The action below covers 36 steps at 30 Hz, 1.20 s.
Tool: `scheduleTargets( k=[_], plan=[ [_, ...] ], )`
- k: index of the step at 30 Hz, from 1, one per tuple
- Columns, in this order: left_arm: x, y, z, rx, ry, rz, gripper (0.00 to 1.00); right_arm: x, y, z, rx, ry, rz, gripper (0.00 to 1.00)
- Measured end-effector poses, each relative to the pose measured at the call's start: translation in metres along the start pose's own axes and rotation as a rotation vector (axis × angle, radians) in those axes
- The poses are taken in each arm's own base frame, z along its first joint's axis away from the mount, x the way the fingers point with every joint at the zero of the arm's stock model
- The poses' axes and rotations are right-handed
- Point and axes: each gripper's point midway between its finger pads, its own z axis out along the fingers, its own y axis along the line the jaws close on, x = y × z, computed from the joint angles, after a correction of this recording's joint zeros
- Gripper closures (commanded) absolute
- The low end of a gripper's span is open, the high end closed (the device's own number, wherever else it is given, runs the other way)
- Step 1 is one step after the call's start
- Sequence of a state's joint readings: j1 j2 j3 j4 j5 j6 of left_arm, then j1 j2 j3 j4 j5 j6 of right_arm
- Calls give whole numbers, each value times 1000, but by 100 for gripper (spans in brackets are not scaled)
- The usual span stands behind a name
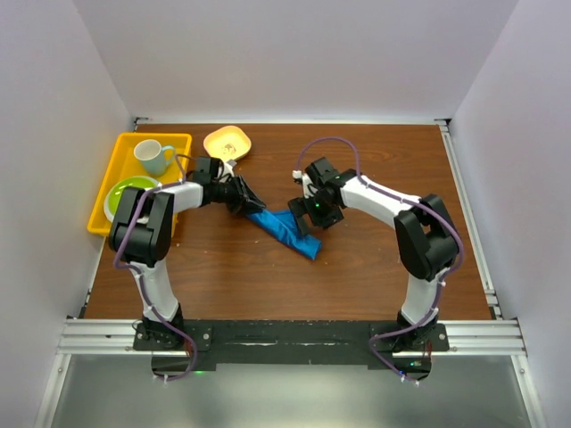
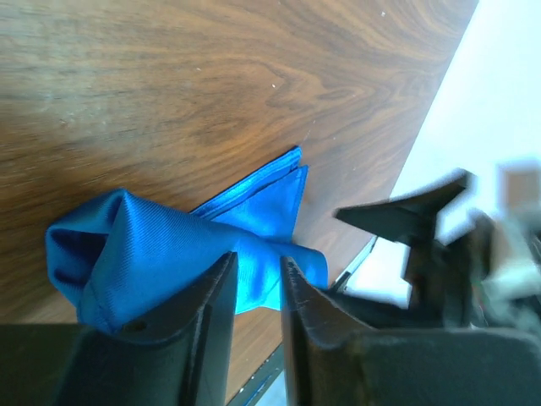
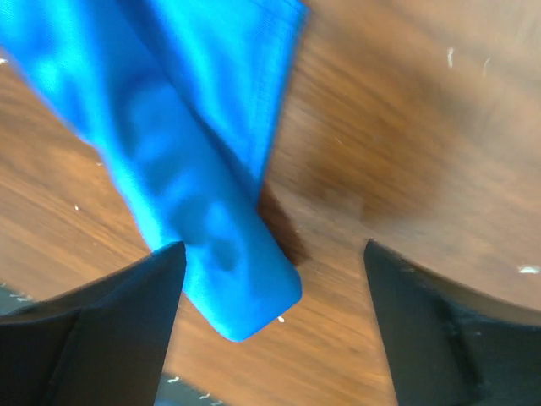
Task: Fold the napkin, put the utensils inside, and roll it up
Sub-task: Roll the napkin with the utensil
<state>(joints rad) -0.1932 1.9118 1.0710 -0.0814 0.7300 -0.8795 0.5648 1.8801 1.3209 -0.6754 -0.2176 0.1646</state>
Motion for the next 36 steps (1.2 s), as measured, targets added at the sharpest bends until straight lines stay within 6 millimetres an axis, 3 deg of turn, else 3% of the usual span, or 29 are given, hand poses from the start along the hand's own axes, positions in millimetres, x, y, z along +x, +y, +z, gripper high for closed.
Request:
scheduleTargets(
  k=[2, 6, 10, 15, 19, 21, 24, 28, 31, 36],
  plan=[
    [-3, -1, -2, -18, -8, 1, 57, -13, 13, -10, 44, -64, -109, 2],
    [-12, -9, -15, -65, -58, 4, 50, -35, 60, -23, 78, -183, -371, 2],
    [-24, -22, -41, -77, -138, 15, 50, -48, 87, -13, 127, -229, -560, 4],
    [-37, -20, -65, -84, -209, 2, 49, -54, 78, 21, 214, -189, -659, 14],
    [-30, -6, -68, -107, -208, -23, 49, -48, 68, 45, 247, -129, -690, 24],
    [-25, 0, -67, -119, -195, -36, 48, -54, 69, 45, 253, -144, -692, 36],
    [-21, 4, -66, -127, -185, -46, 43, -59, 68, 51, 261, -155, -681, 42],
    [-19, 5, -66, -124, -178, -46, 40, -59, 70, 53, 238, -157, -642, 60],
    [-14, 9, -66, -122, -165, -49, 40, -58, 70, 55, 180, -151, -589, 65],
    [-1, 15, -67, -126, -141, -63, 42, -67, 74, 58, -129, -133, -371, 70]
  ],
)
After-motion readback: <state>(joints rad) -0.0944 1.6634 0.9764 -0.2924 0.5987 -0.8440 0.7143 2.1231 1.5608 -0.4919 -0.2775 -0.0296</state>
